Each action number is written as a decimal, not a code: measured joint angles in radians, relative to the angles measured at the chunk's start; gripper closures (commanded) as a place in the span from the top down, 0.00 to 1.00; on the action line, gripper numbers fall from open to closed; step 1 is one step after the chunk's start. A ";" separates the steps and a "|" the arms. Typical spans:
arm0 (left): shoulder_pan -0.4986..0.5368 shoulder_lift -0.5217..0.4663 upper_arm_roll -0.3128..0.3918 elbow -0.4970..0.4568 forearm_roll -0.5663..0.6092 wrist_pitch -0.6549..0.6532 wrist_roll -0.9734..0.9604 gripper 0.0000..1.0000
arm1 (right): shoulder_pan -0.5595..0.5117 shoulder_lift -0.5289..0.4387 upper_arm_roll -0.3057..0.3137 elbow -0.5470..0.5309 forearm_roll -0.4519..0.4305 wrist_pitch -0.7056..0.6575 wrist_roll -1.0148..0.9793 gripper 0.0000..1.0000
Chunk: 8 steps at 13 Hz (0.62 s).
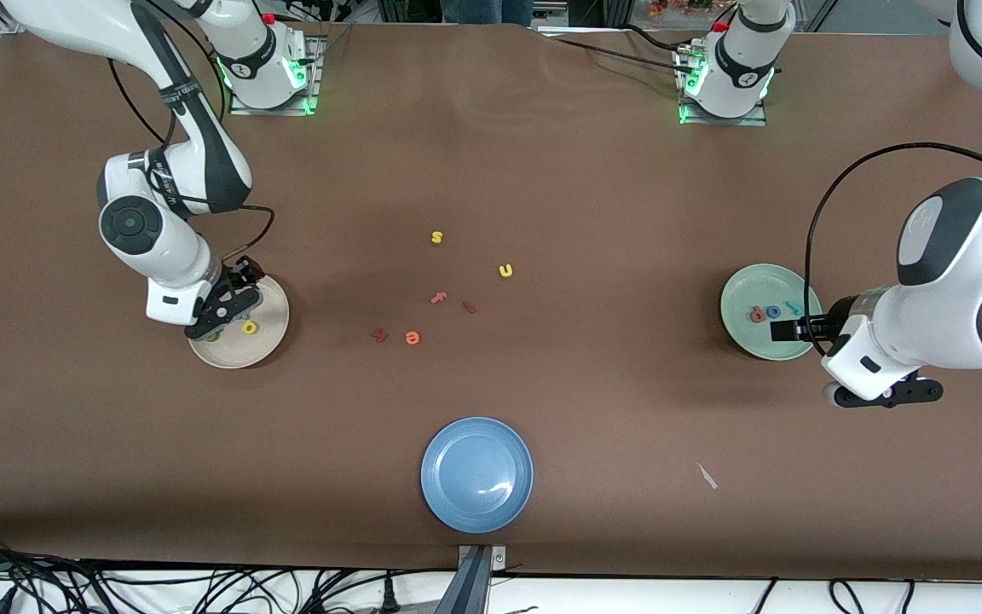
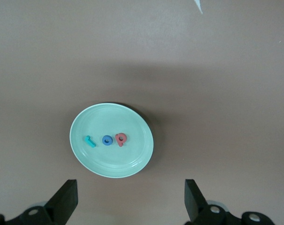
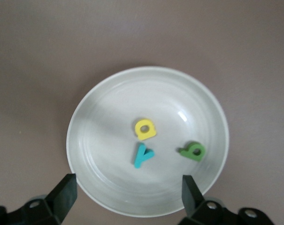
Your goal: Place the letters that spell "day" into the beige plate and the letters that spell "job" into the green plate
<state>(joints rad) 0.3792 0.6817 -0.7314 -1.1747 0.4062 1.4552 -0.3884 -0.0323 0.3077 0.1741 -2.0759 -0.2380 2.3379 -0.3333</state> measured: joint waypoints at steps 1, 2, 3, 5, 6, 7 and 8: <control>0.000 0.000 0.000 0.001 0.000 0.031 0.000 1.00 | 0.000 -0.014 0.000 0.017 0.023 -0.007 0.001 1.00; 0.000 0.000 -0.001 0.002 0.000 0.054 0.000 1.00 | 0.000 -0.033 0.000 0.032 0.073 -0.030 0.001 1.00; 0.000 0.000 -0.002 0.003 0.000 0.062 0.000 1.00 | 0.000 -0.055 0.000 0.053 0.140 -0.077 0.001 1.00; -0.005 0.000 -0.003 0.004 0.000 0.067 0.000 1.00 | 0.000 -0.096 0.000 0.116 0.236 -0.207 0.037 1.00; -0.013 -0.002 -0.002 0.005 0.000 0.067 0.000 1.00 | 0.000 -0.116 0.000 0.154 0.248 -0.281 0.079 1.00; -0.021 -0.003 -0.001 0.005 0.000 0.068 0.000 1.00 | 0.000 -0.136 0.000 0.192 0.251 -0.360 0.119 1.00; -0.027 -0.003 0.000 0.006 0.000 0.069 0.000 1.00 | 0.000 -0.157 0.000 0.226 0.253 -0.429 0.149 1.00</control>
<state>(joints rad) 0.3524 0.6788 -0.7311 -1.1690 0.4062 1.5239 -0.3884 -0.0325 0.1510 0.1741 -1.8504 0.0151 1.9087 -0.1843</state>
